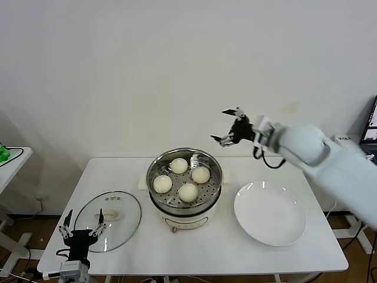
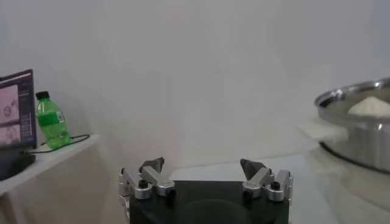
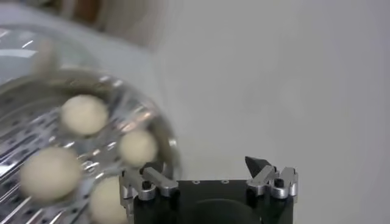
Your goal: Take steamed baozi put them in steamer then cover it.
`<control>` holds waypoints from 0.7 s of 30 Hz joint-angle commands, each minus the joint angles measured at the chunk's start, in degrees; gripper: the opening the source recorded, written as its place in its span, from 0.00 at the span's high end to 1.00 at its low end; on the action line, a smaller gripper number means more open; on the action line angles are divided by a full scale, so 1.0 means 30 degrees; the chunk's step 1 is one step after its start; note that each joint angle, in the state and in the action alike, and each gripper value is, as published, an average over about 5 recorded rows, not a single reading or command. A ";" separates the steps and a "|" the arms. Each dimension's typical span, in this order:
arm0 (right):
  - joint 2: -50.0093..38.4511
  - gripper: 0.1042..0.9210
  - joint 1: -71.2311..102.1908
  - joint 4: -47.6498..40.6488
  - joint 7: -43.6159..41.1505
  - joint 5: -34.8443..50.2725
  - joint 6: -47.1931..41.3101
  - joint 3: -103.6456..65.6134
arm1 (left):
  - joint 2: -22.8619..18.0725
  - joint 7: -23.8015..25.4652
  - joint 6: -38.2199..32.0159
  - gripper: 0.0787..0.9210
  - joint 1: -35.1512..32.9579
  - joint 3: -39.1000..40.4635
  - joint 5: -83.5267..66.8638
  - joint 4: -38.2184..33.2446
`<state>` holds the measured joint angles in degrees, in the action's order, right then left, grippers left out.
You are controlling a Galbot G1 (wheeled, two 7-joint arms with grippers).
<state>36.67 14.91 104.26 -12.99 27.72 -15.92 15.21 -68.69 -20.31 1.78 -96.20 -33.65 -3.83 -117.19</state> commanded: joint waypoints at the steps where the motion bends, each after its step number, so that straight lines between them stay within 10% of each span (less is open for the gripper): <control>1: 0.3640 0.12 2.0451 0.3563 0.2698 -0.2469 0.6198 -2.0130 | 0.0299 -0.0079 -0.1046 0.12 -0.0079 -0.0082 0.2278 0.1384; 11: 1.2119 0.12 2.5316 0.2323 -0.0209 -0.2791 1.2651 -2.4612 | 0.0474 -0.0115 -0.3041 0.12 0.0017 -0.0211 0.5979 0.2714; 21: 1.3640 0.12 2.7807 0.1613 -0.3637 -0.0045 1.3096 -2.5303 | 0.2091 0.0566 -0.1400 0.12 0.0113 -0.1048 1.2386 0.4558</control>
<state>67.68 83.00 109.76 -16.78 24.03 15.22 -50.30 -65.44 -20.08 -4.26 -96.23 -35.43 15.68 -108.65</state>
